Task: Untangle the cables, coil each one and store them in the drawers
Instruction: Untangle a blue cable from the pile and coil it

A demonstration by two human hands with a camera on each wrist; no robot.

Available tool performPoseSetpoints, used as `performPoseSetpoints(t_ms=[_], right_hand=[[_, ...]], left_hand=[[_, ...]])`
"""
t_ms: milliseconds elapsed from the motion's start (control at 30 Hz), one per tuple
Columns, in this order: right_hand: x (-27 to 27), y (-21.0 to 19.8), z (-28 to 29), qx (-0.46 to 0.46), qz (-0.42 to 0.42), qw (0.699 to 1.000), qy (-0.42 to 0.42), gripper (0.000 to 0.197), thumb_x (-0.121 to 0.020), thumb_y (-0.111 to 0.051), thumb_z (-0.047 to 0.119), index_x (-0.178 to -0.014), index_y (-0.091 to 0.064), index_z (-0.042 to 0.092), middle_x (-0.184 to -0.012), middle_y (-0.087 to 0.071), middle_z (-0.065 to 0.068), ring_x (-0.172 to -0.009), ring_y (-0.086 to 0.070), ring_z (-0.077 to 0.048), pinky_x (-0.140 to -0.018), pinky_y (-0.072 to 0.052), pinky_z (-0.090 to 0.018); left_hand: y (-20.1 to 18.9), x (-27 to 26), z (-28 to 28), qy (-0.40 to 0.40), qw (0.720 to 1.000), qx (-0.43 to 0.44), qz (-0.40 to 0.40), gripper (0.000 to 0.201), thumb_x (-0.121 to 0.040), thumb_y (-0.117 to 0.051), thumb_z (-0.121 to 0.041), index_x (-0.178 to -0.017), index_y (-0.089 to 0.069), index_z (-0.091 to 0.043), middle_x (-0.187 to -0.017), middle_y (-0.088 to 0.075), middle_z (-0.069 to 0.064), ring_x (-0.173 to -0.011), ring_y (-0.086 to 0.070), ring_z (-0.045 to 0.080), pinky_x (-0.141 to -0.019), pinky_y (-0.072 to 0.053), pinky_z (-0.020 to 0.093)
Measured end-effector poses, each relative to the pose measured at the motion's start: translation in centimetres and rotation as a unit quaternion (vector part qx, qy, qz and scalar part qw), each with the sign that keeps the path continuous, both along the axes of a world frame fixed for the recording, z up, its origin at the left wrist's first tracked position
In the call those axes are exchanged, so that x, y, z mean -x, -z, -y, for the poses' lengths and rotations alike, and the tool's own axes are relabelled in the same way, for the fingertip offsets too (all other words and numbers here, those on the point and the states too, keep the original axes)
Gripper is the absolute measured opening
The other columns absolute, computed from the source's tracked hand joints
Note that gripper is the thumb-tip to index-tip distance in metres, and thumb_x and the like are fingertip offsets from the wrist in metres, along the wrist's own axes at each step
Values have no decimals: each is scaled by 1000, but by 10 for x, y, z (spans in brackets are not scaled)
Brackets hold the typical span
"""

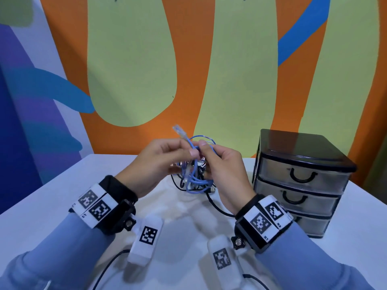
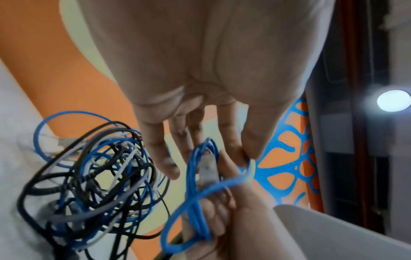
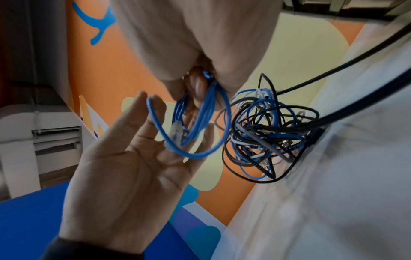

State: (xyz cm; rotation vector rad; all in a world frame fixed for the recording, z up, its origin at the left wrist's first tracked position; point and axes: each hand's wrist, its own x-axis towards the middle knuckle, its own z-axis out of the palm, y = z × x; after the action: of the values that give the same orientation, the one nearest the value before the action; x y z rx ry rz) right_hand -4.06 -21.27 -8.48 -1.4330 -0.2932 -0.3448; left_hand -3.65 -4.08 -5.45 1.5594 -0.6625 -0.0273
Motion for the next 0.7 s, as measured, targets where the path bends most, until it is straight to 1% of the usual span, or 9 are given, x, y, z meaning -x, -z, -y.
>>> performPoseSetpoints(t_ms=[67,167,233,300,400,467,533,600,700], right_hand=[[-5,1,2,-29,-9,999,31,37,-107,-57,33,-96,-79,5,-58,-39,6,-48,-33,-10,-47,-33,-18],[-8,0,4,-73,-33,995,57,38,-108,-56,34,-87,-72,7,-55,-27,11,-49,-25,-10,-46,-27,-20],[-8,-1,4,-93,-45,993,56,35,-108,-54,34,-87,-68,9,-53,-28,13,-47,-26,-8,-45,-27,-19],[-10,-1,5,-146,-51,987,39,35,-109,-53,34,-89,-64,9,-61,-29,6,-50,-24,-9,-44,-25,-19],[-10,-7,9,-224,-54,973,-7,34,-109,-52,34,-89,-63,8,-68,-25,-1,-51,-21,-11,-42,-21,-20],[-7,-10,12,-158,-44,986,-22,32,-108,-56,33,-87,-66,11,-63,-25,2,-49,-21,-11,-43,-21,-21],[-2,-9,9,-10,-20,1000,-8,34,-106,-59,34,-83,-70,12,-57,-27,9,-49,-22,-10,-47,-21,-22],[0,-4,4,108,9,994,8,42,-105,-61,35,-73,-68,8,-55,-27,10,-49,-22,-9,-52,-21,-24],[4,-3,3,113,-2,994,-3,42,-104,-64,32,-73,-68,3,-56,-28,11,-50,-23,-10,-53,-22,-23]], left_hand=[[-5,-6,-2,-22,994,87,-60,17,-95,-60,-16,-80,-67,-12,-124,-71,26,-107,-67,31,-91,-56,47],[-7,-12,-5,-66,971,194,-122,15,-101,-50,-8,-88,-58,-7,-108,-73,30,-92,-74,35,-85,-65,45],[-5,-15,-5,-88,963,210,-148,14,-102,-51,-6,-95,-63,-3,-91,-72,23,-76,-71,30,-78,-66,41],[-2,-20,-6,-87,957,212,-176,19,-104,-51,-7,-109,-67,1,-79,-64,13,-66,-61,22,-72,-62,37],[3,-27,-13,-90,960,178,-198,29,-108,-50,-11,-129,-67,0,-76,-58,2,-66,-54,14,-70,-54,30],[4,-27,-14,-90,971,142,-173,27,-109,-51,-11,-130,-65,-2,-78,-62,2,-69,-55,13,-68,-53,24],[4,-24,-12,-76,978,141,-133,19,-106,-57,-12,-122,-63,-3,-84,-69,6,-74,-57,15,-69,-52,22],[2,-19,-12,-44,987,128,-88,13,-98,-66,-15,-110,-66,-10,-97,-75,10,-83,-64,17,-78,-51,27],[-1,-10,-16,24,999,19,-8,9,-86,-83,-11,-92,-81,-18,-118,-75,10,-106,-70,19,-91,-53,29]])
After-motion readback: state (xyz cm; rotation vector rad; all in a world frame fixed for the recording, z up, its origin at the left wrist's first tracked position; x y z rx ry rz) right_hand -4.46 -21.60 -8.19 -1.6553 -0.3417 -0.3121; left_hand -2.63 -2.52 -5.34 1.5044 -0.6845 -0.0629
